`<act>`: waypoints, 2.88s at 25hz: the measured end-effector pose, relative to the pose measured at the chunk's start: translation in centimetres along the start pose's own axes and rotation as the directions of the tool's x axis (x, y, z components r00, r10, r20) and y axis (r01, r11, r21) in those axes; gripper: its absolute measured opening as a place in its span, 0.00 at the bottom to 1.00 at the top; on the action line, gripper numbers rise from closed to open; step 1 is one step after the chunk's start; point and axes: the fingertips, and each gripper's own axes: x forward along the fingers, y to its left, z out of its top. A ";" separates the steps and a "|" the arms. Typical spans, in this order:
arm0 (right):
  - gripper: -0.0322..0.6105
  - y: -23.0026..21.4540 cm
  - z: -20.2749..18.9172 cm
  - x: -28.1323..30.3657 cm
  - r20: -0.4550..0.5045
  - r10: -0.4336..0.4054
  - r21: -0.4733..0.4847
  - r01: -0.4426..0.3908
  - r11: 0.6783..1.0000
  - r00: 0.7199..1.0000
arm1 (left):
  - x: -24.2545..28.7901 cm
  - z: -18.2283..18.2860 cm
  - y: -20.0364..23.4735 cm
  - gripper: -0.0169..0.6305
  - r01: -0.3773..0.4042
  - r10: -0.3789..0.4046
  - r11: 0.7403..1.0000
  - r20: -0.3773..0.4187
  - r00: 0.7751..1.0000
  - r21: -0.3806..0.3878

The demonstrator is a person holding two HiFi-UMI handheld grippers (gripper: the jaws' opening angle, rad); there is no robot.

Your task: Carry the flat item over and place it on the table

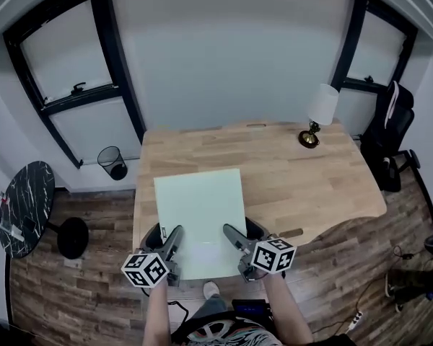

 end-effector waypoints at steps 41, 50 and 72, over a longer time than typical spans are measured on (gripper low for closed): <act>0.56 -12.7 2.8 14.8 -0.111 -0.093 0.101 0.105 0.989 0.989 | 17.5 0.2 10.6 0.51 -0.031 0.019 0.996 -0.139 0.990 -0.085; 0.56 -15.8 0.5 15.4 -0.156 -0.119 0.150 0.142 0.978 0.981 | 19.3 -3.0 12.0 0.51 -0.060 0.038 0.993 -0.208 0.977 -0.104; 0.56 -21.7 -4.4 17.0 -0.305 -0.187 0.215 0.259 0.942 0.934 | 22.5 -9.8 15.4 0.51 -0.145 0.074 0.975 -0.370 0.926 -0.167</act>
